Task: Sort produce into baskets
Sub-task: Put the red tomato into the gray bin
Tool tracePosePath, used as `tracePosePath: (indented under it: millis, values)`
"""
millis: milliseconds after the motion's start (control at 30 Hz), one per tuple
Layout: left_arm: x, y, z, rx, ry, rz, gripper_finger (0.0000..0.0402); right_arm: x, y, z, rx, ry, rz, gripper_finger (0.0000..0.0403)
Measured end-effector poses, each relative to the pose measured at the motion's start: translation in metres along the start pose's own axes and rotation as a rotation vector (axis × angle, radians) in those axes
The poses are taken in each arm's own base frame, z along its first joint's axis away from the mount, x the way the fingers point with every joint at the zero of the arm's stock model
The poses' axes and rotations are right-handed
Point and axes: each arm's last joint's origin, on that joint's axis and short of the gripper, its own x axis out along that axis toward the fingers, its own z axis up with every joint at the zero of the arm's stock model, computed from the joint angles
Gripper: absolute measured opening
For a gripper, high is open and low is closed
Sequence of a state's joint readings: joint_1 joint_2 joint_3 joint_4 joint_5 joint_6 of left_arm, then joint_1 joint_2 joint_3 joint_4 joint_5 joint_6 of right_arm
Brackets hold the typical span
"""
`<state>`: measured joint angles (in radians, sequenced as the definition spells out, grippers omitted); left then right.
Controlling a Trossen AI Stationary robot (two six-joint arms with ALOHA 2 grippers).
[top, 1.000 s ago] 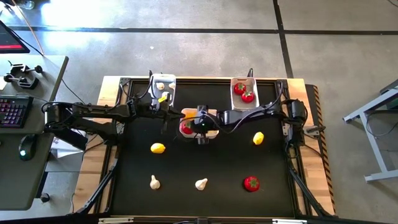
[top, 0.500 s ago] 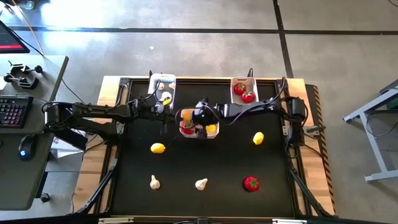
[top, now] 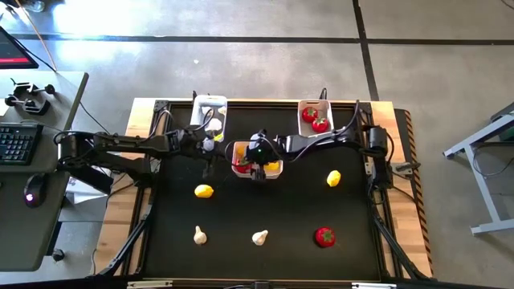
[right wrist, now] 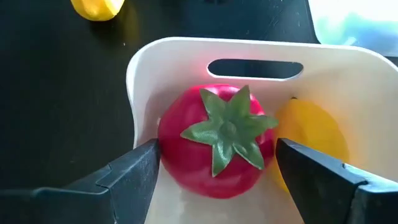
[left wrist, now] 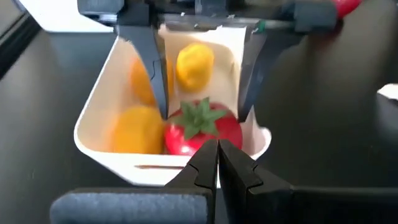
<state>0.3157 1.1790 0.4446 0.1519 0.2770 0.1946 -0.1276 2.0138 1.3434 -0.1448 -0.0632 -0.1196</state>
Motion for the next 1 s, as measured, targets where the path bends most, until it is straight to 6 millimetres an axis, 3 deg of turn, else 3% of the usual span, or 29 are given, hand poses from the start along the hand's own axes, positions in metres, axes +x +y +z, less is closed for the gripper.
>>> tracePosePath:
  millis: [600,700,900,1000]
  values:
    - [0.021,-0.006,-0.015,-0.021,0.124,0.042,0.0000,0.015,-0.002,-0.004,-0.018,-0.023,0.021,0.0308]
    - [0.021,-0.006,-0.015,-0.021,0.122,0.042,0.0000,0.015,-0.002,-0.004,-0.027,-0.025,0.020,0.0286]
    - [0.021,-0.006,-0.015,-0.020,0.119,0.044,0.0000,0.016,-0.004,-0.005,-0.030,-0.023,0.016,0.0205]
    - [0.021,-0.006,-0.015,-0.020,0.117,0.044,0.0000,0.014,-0.005,-0.004,-0.032,-0.026,0.014,0.0199]
